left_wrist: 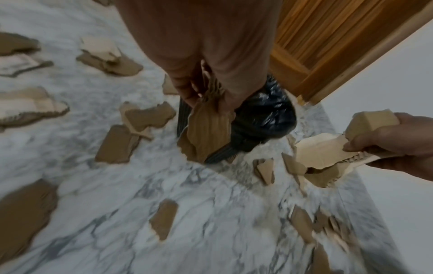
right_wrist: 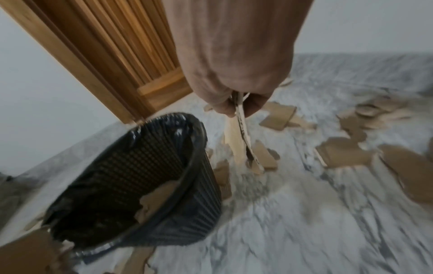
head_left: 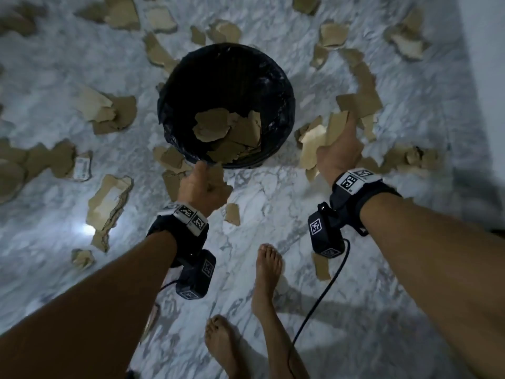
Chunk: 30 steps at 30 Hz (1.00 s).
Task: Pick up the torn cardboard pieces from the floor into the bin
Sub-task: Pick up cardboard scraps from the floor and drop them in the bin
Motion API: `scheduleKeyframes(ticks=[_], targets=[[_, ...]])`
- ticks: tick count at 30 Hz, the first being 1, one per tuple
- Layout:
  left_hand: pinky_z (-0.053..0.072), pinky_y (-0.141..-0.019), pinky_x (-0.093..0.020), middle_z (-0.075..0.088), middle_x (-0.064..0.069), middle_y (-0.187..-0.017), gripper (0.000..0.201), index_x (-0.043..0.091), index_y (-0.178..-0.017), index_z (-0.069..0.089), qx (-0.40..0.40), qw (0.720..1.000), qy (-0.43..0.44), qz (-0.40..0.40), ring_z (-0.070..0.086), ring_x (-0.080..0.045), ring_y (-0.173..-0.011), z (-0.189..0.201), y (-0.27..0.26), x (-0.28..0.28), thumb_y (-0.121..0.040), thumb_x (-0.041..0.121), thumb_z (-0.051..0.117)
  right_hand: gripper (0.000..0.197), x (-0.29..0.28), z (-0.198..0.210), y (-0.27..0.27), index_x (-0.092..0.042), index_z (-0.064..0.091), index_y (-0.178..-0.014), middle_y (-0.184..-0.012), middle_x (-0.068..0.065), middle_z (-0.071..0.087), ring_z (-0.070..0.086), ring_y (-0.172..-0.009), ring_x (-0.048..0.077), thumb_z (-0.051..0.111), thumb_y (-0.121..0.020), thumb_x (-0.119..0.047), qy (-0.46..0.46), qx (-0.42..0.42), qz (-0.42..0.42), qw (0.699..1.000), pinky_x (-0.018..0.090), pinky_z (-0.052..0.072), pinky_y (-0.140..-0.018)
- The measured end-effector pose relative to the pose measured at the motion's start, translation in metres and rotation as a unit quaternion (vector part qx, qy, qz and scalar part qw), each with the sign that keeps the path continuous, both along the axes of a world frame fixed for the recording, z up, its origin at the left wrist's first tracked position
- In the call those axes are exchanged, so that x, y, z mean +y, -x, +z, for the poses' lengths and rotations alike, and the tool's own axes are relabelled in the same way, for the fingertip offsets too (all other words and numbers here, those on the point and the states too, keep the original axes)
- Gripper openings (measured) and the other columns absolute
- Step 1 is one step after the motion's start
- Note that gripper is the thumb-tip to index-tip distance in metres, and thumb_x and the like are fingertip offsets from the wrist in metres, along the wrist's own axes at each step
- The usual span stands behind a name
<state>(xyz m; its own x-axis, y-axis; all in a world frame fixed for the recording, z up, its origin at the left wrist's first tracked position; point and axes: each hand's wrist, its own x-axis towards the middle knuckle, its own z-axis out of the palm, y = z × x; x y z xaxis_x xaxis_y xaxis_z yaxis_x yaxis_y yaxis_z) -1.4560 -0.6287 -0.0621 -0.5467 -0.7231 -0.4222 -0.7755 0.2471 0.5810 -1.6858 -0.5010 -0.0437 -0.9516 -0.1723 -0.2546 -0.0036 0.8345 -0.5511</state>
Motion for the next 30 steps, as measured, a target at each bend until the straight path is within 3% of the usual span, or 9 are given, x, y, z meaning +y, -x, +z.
scheduleKeyframes(ticks=[4,7,12,15,17,21,24,26,30], targets=[[0.027,-0.059,-0.03,0.05,-0.004,-0.078,0.041,0.002,-0.098,0.052,0.062,0.994,0.083,0.039,0.049,-0.024,-0.069,0.05,0.029,-0.038,-0.076,0.031,0.069,0.084,-0.032,0.055,0.021,-0.021,0.017,-0.153,-0.141,0.012,0.049,0.049,-0.127,0.028,0.059,-0.083,0.0,0.062,0.047,0.051,0.996,0.04,0.04,-0.107],[0.023,-0.057,-0.03,0.054,-0.015,-0.077,0.032,-0.004,-0.1,0.052,0.092,0.982,0.151,0.064,0.054,-0.033,-0.071,0.073,0.058,-0.06,-0.083,0.021,0.063,0.088,-0.064,0.066,0.027,-0.024,0.016,-0.153,-0.138,0.011,0.052,0.053,-0.123,0.025,0.061,-0.082,0.001,0.112,0.058,0.077,0.989,0.036,0.045,-0.102],[0.034,-0.065,-0.032,0.06,-0.016,-0.111,0.043,0.005,-0.122,0.047,0.026,0.989,0.122,0.079,0.057,-0.033,-0.097,0.06,0.087,-0.074,-0.085,0.023,0.06,0.101,-0.093,0.043,0.011,-0.023,0.014,-0.154,-0.138,0.013,0.048,0.053,-0.12,0.027,0.076,-0.076,-0.007,0.162,-0.004,0.159,0.974,0.039,0.05,-0.096],[0.043,-0.086,-0.037,0.052,-0.013,-0.13,0.058,0.01,-0.134,0.04,0.014,0.993,0.1,0.064,0.051,-0.032,-0.117,0.041,0.089,-0.066,-0.084,0.029,0.064,0.116,-0.088,0.028,0.001,-0.028,0.005,-0.154,-0.137,0.014,0.041,0.046,-0.122,0.029,0.085,-0.07,-0.029,0.157,-0.074,0.201,0.964,0.032,0.041,-0.093],[0.042,-0.094,-0.04,0.047,-0.014,-0.134,0.061,0.01,-0.135,0.039,-0.001,0.993,0.104,0.056,0.047,-0.032,-0.122,0.033,0.082,-0.054,-0.084,0.031,0.065,0.12,-0.073,0.023,0.0,-0.031,0.001,-0.154,-0.142,0.015,0.034,0.042,-0.128,0.031,0.085,-0.068,-0.037,0.153,-0.105,0.209,0.96,0.034,0.039,-0.094],[0.039,-0.086,-0.042,0.048,-0.018,-0.123,0.047,0.005,-0.125,0.048,0.001,0.986,0.168,0.016,0.047,-0.035,-0.114,0.028,0.059,-0.024,-0.088,0.032,0.058,0.112,-0.028,0.02,0.004,-0.033,0.004,-0.154,-0.154,0.013,0.023,0.033,-0.138,0.032,0.078,-0.072,-0.052,0.129,-0.111,0.179,0.969,0.041,0.037,-0.107],[0.036,-0.082,-0.042,0.048,-0.019,-0.119,0.038,0.003,-0.116,0.05,-0.016,0.986,0.168,-0.004,0.046,-0.036,-0.111,0.019,0.043,-0.001,-0.089,0.029,0.057,0.095,0.021,0.014,0.003,-0.025,0.017,-0.153,-0.145,0.015,0.031,0.049,-0.117,0.027,0.074,-0.08,-0.046,0.076,-0.081,0.149,0.983,0.021,0.039,-0.093],[0.038,-0.085,-0.042,0.049,-0.019,-0.119,0.037,0.003,-0.115,0.051,-0.026,0.989,0.144,-0.023,0.047,-0.036,-0.111,0.005,0.032,0.014,-0.088,0.028,0.059,0.079,0.06,0.002,-0.004,-0.019,0.028,-0.15,-0.143,0.015,0.033,0.046,-0.123,0.03,0.07,-0.085,-0.037,0.045,-0.075,0.142,0.986,0.015,0.033,-0.089],[0.041,-0.095,-0.043,0.05,-0.016,-0.128,0.047,0.008,-0.127,0.05,-0.073,0.992,0.08,-0.064,0.046,-0.034,-0.121,-0.046,0.013,0.047,-0.089,0.031,0.061,0.065,0.137,-0.047,-0.036,-0.015,0.041,-0.143,-0.143,0.015,0.035,0.046,-0.126,0.033,0.067,-0.087,-0.035,-0.023,-0.109,0.111,0.988,0.036,0.04,-0.102]])
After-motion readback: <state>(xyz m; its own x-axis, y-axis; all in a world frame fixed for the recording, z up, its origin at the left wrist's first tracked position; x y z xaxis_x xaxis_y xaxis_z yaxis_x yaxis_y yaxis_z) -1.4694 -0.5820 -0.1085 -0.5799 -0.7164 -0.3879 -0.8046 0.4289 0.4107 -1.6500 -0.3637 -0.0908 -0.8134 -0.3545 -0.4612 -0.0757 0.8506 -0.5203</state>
